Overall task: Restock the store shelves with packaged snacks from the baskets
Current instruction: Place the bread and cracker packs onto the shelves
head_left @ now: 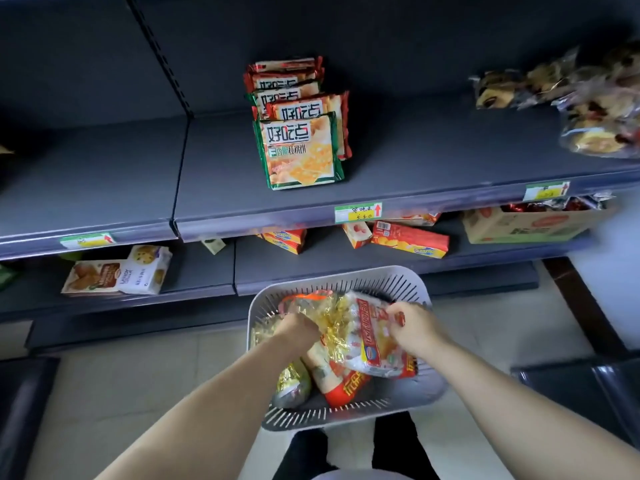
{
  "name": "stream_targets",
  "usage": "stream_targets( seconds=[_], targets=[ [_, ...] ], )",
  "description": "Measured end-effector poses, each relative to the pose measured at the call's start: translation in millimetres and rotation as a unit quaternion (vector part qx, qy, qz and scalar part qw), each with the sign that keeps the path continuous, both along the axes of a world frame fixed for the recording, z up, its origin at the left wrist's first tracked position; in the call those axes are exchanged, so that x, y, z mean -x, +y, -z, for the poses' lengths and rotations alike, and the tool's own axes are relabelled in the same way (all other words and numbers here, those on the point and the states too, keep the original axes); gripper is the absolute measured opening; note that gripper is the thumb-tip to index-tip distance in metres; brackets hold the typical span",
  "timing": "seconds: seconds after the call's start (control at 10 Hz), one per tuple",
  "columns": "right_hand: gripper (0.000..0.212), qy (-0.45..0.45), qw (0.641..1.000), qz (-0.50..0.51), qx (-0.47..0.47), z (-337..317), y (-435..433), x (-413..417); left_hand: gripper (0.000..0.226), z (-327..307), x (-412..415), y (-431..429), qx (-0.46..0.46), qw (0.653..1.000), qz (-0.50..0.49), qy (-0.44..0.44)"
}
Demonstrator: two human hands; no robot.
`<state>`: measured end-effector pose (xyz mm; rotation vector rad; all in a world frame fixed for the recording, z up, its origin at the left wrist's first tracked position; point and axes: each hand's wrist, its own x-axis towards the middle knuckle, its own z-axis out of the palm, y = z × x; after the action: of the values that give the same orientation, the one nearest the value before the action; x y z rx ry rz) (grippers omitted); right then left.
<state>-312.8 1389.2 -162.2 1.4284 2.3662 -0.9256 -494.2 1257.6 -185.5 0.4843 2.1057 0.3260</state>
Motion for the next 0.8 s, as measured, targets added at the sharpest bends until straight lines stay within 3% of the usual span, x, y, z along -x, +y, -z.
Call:
stream_targets(
  seconds=[0.1, 0.2, 0.3, 0.4, 0.5, 0.6, 0.7, 0.8],
  targets=[
    [0.022, 0.024, 0.999, -0.03, 0.026, 1.9, 20.8, -4.2, 0.029, 22.8, -21.0, 15.0, 0.055, 0.998, 0.016, -0.03],
    [0.026, 0.032, 0.997, -0.061, 0.031, 0.6, 44.5, -11.2, 0.02, 37.0, -42.0, 26.0, 0.083, 0.994, -0.063, -0.028],
    [0.03, 0.029, 0.994, -0.103, 0.023, -1.9, 65.0, -16.8, 0.05, 66.0, -56.3, 33.3, 0.094, 0.982, -0.163, -0.021],
    [0.031, 0.024, 0.989, -0.141, 0.043, -0.8, 77.3, -22.8, 0.06, 77.7, -66.9, 37.6, 0.082, 0.964, -0.253, -0.006],
    [0.031, 0.014, 0.984, -0.163, 0.063, 1.8, 84.4, -29.5, 0.091, 62.4, -80.4, 42.8, 0.033, 0.936, -0.35, -0.015],
    [0.032, 0.0, 0.979, -0.184, 0.082, 4.7, 88.3, -34.4, 0.097, 50.1, -88.7, 45.2, 0.023, 0.914, -0.405, -0.025],
    [0.031, -0.003, 0.978, -0.187, 0.087, 5.3, 90.4, -35.4, 0.093, 50.1, -95.5, 45.1, 0.005, 0.916, -0.4, -0.016],
    [0.032, -0.002, 0.978, -0.19, 0.087, 1.9, 88.3, -32.0, 0.073, 54.4, -100.1, 42.8, -0.04, 0.913, -0.406, -0.016]
  ],
)
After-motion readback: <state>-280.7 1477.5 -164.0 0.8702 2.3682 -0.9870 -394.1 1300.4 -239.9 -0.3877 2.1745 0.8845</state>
